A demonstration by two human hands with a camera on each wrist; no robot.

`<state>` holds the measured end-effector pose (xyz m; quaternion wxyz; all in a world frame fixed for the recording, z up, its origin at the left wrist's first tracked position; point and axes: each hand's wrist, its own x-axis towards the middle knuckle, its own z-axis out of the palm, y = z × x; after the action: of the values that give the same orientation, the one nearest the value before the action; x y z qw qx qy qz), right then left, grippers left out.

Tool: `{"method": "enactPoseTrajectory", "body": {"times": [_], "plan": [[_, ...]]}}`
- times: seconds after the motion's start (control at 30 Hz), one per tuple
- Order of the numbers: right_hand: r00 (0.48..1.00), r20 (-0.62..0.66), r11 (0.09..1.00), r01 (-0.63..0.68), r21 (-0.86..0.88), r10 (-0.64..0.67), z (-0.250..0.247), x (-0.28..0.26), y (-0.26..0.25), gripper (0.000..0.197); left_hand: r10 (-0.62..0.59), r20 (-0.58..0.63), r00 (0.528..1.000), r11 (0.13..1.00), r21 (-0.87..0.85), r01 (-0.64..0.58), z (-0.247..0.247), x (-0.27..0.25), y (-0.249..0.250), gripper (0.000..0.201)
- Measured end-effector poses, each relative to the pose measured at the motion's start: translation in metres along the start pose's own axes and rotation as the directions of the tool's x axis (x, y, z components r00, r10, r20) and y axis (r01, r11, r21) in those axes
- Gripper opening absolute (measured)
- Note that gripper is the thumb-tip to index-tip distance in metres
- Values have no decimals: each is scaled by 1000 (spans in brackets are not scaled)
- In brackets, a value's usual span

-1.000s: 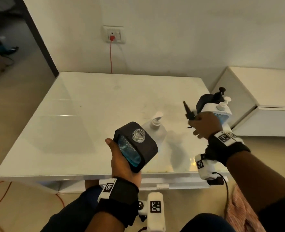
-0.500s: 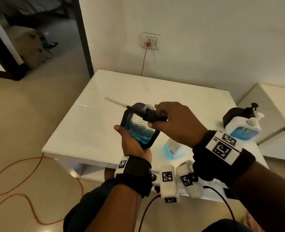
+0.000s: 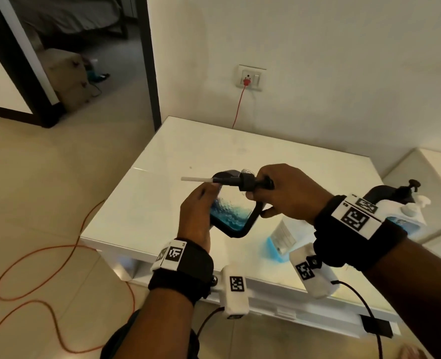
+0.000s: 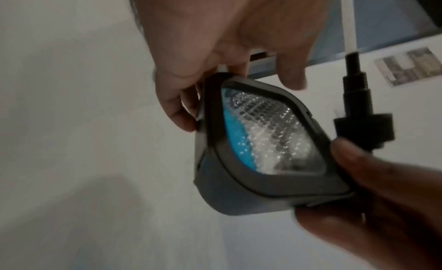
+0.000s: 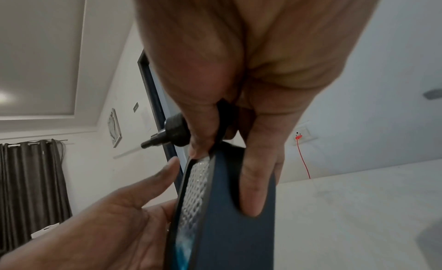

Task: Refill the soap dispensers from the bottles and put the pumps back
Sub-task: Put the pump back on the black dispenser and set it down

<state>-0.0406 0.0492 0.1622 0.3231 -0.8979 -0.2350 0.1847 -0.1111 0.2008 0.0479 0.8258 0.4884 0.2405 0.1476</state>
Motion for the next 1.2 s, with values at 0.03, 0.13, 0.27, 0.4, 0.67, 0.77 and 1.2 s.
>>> {"method": "enactPoseTrajectory", "body": {"times": [0.03, 0.13, 0.27, 0.4, 0.67, 0.77, 1.2], "plan": [[1000, 20, 1000, -11, 6, 11, -1, 0, 1, 26, 34, 34, 999, 996, 86, -37, 1, 1, -1, 41], [998, 61, 999, -29, -20, 30, -7, -1, 2, 27, 21, 86, 996, 973, 229, -40, 3, 1, 1, 49], [991, 120, 998, -50, -28, 53, -20, -4, 1, 30, -89, 105, 990, 961, 270, 58, 6, -2, 3, 50], [992, 128, 993, 5, -116, 10, -29, -4, 0, 31, -111, 136, 984, 979, 187, 85, 12, -8, 1, 50], [991, -73, 994, -108, 29, 110, -58, -7, -12, 55, 106, 98, 990, 990, 81, -114, 19, -6, -8, 68], [979, -186, 996, -72, 61, 83, -76, -12, -15, 40, 135, 90, 987, 988, 65, -141, 19, -5, -9, 68], [910, -401, 978, 165, 130, -100, -92, -21, -27, 35, 225, 125, 966, 958, 152, -243, 23, -1, -25, 71]]}}
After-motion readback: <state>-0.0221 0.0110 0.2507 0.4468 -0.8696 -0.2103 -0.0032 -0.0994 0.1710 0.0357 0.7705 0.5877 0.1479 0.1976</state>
